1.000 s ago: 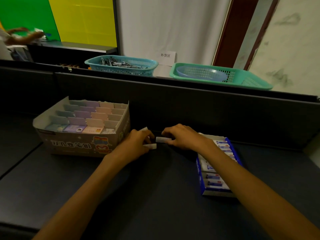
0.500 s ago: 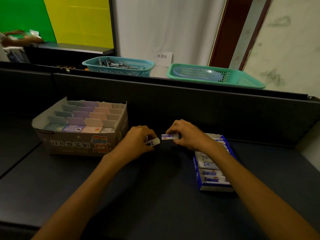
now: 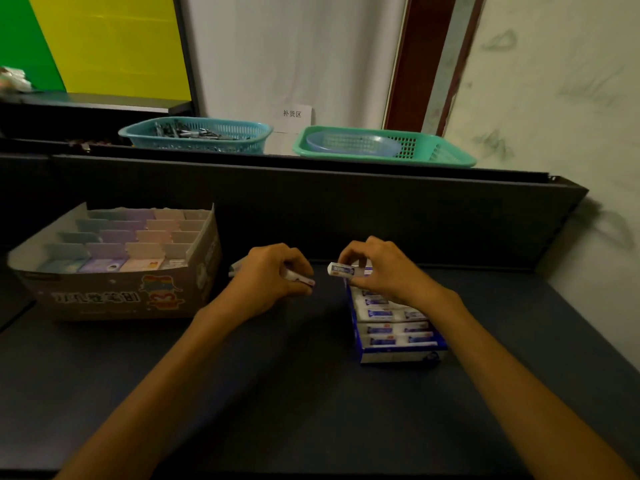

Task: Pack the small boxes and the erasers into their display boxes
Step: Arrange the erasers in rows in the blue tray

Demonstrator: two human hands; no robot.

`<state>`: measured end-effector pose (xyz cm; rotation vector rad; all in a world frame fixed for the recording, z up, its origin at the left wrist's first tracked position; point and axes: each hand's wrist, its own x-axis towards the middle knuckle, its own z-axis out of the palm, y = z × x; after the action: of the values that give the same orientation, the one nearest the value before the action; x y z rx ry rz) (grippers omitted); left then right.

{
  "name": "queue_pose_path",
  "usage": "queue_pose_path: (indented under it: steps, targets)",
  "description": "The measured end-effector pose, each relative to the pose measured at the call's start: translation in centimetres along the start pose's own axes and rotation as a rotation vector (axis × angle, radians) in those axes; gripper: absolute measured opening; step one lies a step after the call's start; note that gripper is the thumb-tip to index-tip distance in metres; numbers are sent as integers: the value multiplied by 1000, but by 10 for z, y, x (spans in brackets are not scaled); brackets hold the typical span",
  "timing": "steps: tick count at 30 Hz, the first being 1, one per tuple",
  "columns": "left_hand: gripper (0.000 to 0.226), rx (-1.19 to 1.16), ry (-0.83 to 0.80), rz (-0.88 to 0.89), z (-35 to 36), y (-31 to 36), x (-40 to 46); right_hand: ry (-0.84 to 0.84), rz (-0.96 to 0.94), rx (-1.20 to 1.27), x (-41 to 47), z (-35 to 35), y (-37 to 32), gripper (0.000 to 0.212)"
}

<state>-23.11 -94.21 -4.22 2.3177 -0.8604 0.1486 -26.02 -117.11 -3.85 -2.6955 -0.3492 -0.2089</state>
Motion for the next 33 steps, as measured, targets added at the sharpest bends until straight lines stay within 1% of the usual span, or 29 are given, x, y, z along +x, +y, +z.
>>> queue_pose_path:
  steps: [2,5,9,13,18,22,25,29,33]
  targets:
    - [26,58,-19,20,2,6,2,-1,19,19,-6,-4,3,32]
    - [27,118,-48,39,5,13,4,-3,34,35,-13,-9,7,40]
    - [29,122,-46,46,11,23,3,-4,19,61,-21,-16,13,46]
    - [27,84,-11,79,16,34,1,13,14,150,-30,-19,19,41]
    - [31,101,15,105,23,42,1,29,26,249,-41,-23,26,30]
    - [34,112,8,118,32,50,1,63,60,376,-52,-27,34,26]
    - [35,98,-2,114,37,56,2,62,80,442,-62,-31,39,27]
    - [35,100,4,128,44,65,2,28,65,425,-73,-35,45,31]
    - [35,113,-10,123,52,70,3,57,52,323,-83,-37,50,28]
